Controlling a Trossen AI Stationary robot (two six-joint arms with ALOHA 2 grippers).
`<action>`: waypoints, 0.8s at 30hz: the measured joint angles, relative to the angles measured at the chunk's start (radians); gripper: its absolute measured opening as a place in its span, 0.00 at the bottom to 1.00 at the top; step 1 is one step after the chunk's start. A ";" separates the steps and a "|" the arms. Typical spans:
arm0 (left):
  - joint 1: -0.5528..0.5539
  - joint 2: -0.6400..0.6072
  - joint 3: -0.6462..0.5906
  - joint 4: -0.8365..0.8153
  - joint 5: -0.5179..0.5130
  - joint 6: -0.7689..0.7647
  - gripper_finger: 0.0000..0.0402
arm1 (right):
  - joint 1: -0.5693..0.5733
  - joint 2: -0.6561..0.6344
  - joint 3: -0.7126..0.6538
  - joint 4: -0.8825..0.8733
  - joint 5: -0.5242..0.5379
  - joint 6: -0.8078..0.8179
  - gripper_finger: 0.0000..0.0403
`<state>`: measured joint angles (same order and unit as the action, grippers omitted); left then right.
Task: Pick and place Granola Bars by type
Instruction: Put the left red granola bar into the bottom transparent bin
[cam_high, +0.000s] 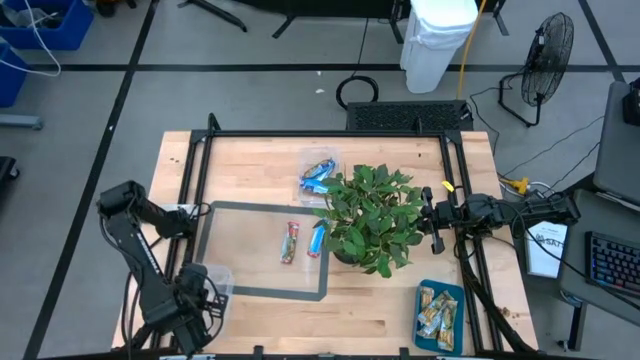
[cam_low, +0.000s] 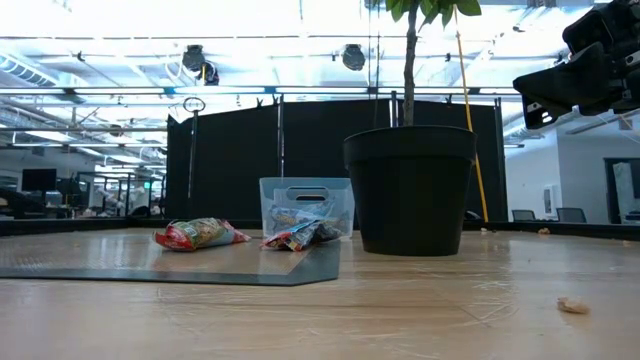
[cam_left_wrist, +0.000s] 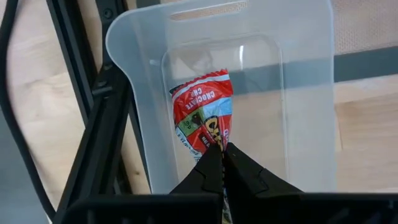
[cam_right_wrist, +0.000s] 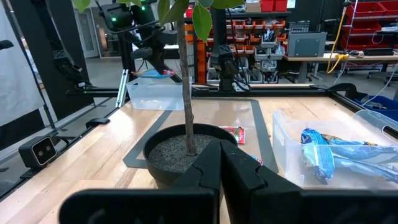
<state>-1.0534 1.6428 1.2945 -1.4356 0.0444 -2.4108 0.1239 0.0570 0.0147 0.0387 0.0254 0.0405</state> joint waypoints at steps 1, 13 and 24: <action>0.000 0.000 0.000 -0.004 0.000 0.000 0.02 | 0.000 0.000 0.000 0.000 0.000 0.000 0.00; 0.000 0.000 0.000 -0.033 -0.001 0.000 0.02 | 0.000 0.000 0.000 0.000 0.000 0.000 0.00; 0.000 0.000 0.000 -0.027 -0.117 0.027 0.07 | 0.000 0.000 0.000 0.000 0.000 0.000 0.00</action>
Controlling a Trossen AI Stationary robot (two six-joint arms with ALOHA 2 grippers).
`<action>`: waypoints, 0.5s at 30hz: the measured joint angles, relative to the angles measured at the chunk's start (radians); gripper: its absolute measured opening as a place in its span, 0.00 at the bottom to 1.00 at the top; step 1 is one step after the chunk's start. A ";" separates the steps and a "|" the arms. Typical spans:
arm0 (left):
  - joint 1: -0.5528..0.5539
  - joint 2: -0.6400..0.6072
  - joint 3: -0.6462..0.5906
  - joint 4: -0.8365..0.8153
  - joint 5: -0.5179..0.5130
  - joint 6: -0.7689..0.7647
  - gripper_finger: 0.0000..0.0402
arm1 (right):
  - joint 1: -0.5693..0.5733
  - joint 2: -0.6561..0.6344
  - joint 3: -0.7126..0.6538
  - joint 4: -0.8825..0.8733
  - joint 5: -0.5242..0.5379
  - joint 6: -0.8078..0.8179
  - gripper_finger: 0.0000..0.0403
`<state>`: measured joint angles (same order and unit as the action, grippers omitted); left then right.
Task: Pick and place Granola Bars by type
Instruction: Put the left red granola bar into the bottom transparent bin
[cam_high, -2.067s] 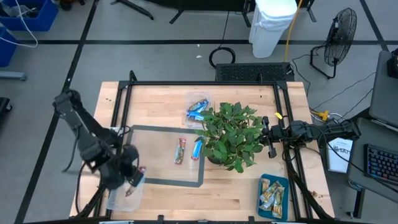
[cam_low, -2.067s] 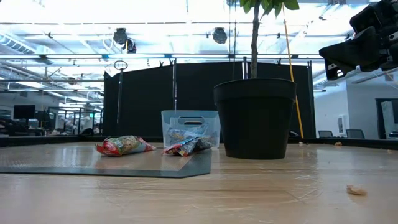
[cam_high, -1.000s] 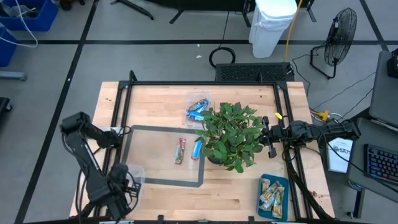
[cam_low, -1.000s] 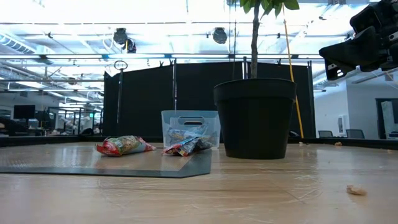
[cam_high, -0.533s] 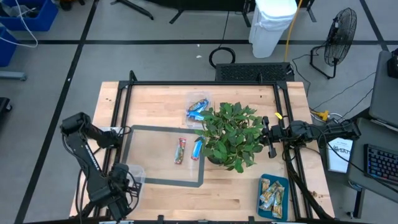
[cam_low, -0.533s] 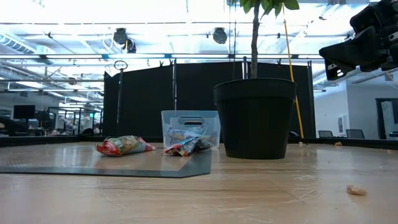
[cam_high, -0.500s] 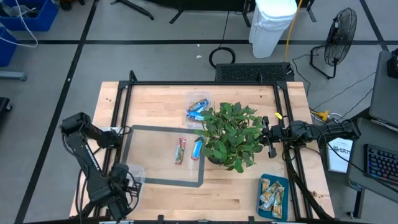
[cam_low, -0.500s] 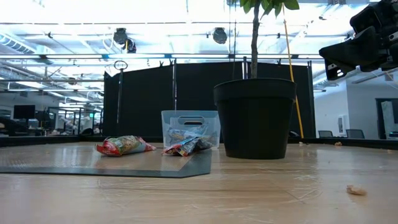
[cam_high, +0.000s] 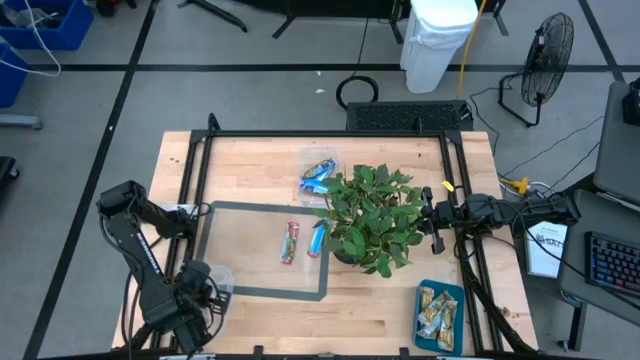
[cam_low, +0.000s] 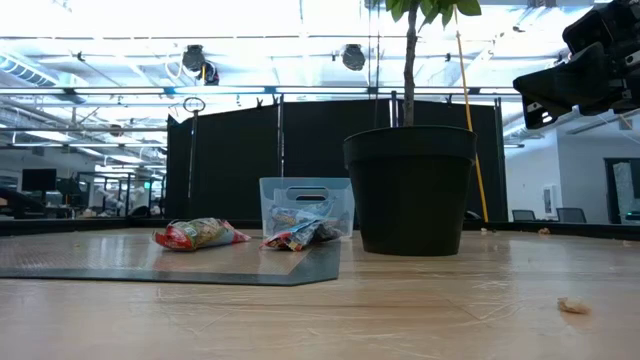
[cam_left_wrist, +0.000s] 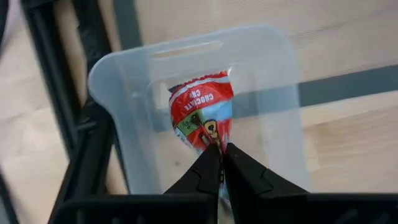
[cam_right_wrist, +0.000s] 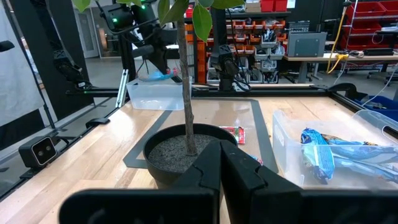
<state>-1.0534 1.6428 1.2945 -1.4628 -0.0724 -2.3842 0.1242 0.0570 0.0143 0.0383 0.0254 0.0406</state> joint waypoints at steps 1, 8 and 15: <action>0.000 0.000 0.000 0.002 -0.008 0.009 0.07 | 0.000 0.000 0.000 0.000 0.000 0.000 0.00; 0.000 0.000 0.000 0.000 -0.004 0.023 0.08 | 0.000 0.000 0.000 0.000 0.000 0.000 0.00; 0.000 0.000 0.000 -0.001 -0.013 0.025 0.08 | 0.000 0.000 0.000 0.000 0.000 0.000 0.00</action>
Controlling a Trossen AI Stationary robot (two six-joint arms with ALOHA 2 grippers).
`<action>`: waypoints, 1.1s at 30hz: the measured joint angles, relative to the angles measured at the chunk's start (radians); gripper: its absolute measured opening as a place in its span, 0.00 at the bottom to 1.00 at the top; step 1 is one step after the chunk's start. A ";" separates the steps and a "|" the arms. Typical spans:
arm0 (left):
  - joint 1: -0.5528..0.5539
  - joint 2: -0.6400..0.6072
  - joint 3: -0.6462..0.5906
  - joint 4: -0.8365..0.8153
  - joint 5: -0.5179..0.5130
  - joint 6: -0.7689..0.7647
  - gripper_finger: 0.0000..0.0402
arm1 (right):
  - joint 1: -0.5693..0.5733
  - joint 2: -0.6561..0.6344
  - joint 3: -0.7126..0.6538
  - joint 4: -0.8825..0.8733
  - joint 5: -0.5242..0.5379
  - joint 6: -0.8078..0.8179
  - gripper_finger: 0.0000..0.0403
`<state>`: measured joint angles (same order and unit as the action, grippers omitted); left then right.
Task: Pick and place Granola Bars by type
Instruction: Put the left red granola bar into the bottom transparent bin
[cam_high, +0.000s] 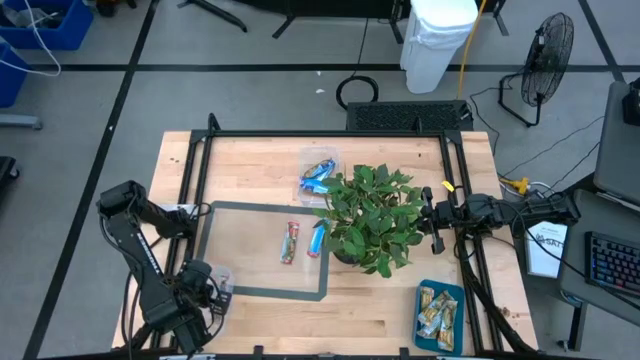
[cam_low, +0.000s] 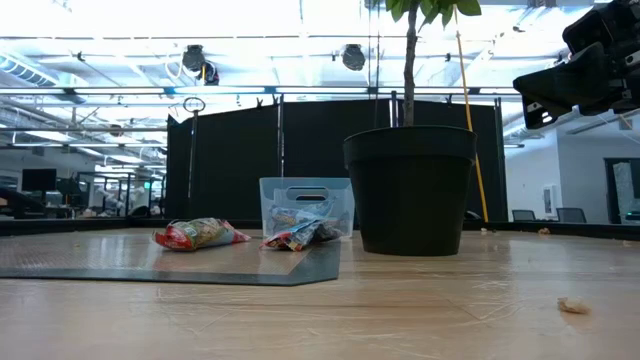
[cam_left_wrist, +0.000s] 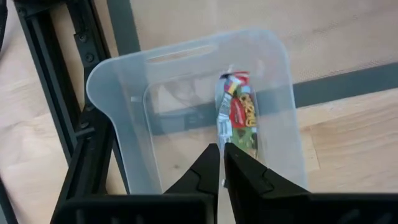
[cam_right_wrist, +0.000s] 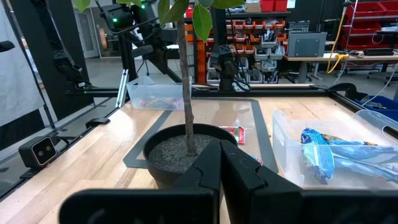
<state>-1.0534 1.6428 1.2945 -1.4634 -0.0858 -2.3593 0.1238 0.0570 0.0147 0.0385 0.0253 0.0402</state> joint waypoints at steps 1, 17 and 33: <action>0.000 0.000 0.000 -0.002 -0.007 0.001 0.08 | 0.000 0.000 0.000 0.000 0.000 0.000 0.00; 0.216 -0.025 0.000 0.036 -0.951 0.576 0.08 | 0.000 0.000 0.000 0.000 0.000 0.000 0.00; 0.860 -0.060 -0.104 0.470 -0.330 1.306 0.42 | 0.000 0.000 0.000 0.000 0.000 0.000 0.00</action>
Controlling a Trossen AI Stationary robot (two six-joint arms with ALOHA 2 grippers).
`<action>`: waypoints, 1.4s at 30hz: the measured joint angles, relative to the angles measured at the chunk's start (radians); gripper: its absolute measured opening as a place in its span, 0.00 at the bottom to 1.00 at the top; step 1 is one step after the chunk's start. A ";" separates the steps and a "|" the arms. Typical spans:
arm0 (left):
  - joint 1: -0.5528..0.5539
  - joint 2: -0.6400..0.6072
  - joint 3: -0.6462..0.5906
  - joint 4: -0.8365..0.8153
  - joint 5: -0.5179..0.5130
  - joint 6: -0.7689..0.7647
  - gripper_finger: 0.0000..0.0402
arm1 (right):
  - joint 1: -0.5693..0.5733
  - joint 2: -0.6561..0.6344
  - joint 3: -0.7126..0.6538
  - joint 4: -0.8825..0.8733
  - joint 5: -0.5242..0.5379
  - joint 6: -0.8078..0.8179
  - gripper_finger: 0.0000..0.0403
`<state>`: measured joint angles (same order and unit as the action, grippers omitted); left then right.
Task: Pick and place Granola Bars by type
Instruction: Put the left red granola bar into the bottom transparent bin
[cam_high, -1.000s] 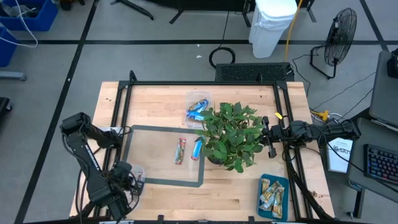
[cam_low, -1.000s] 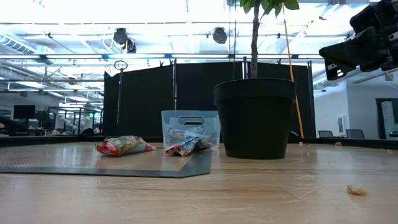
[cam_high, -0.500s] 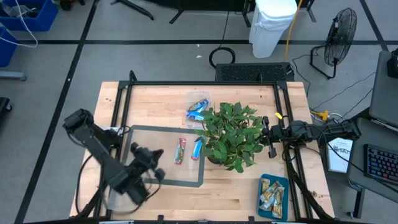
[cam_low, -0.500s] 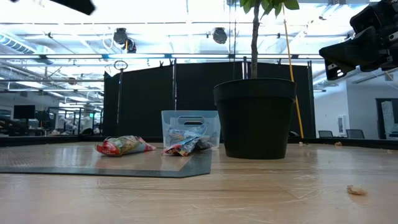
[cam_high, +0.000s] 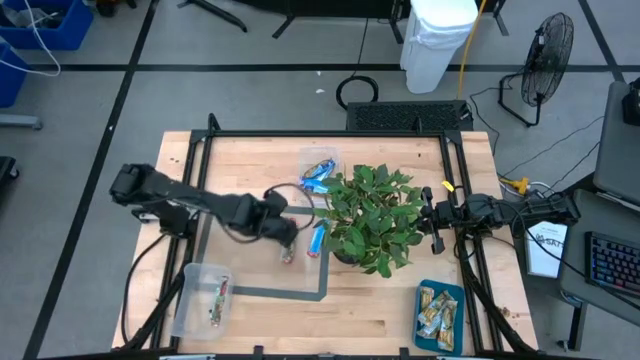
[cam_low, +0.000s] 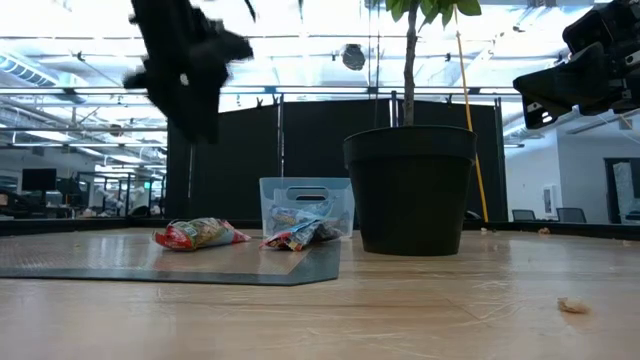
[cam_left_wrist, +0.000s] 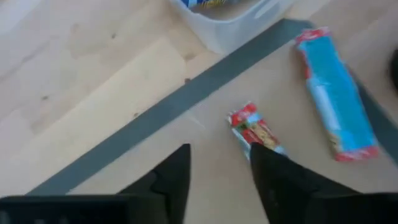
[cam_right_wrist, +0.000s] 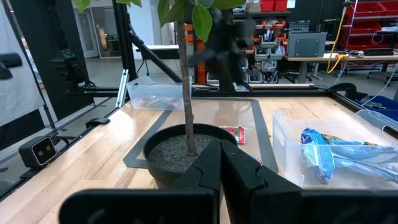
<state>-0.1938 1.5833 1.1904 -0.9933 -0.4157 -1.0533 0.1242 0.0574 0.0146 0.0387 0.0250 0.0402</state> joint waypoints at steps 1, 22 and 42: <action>0.028 0.001 -0.028 0.050 0.018 0.030 0.45 | 0.000 0.000 0.000 0.000 0.000 0.000 0.00; 0.173 0.003 -0.322 0.550 0.363 0.076 0.57 | 0.000 0.000 0.000 0.000 0.000 0.000 0.00; 0.124 0.142 -0.317 0.662 0.441 0.030 0.57 | 0.000 0.004 0.000 0.000 0.000 0.000 0.00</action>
<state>-0.0700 1.7251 0.8730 -0.3309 0.0257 -1.0237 0.1239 0.0611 0.0147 0.0383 0.0254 0.0406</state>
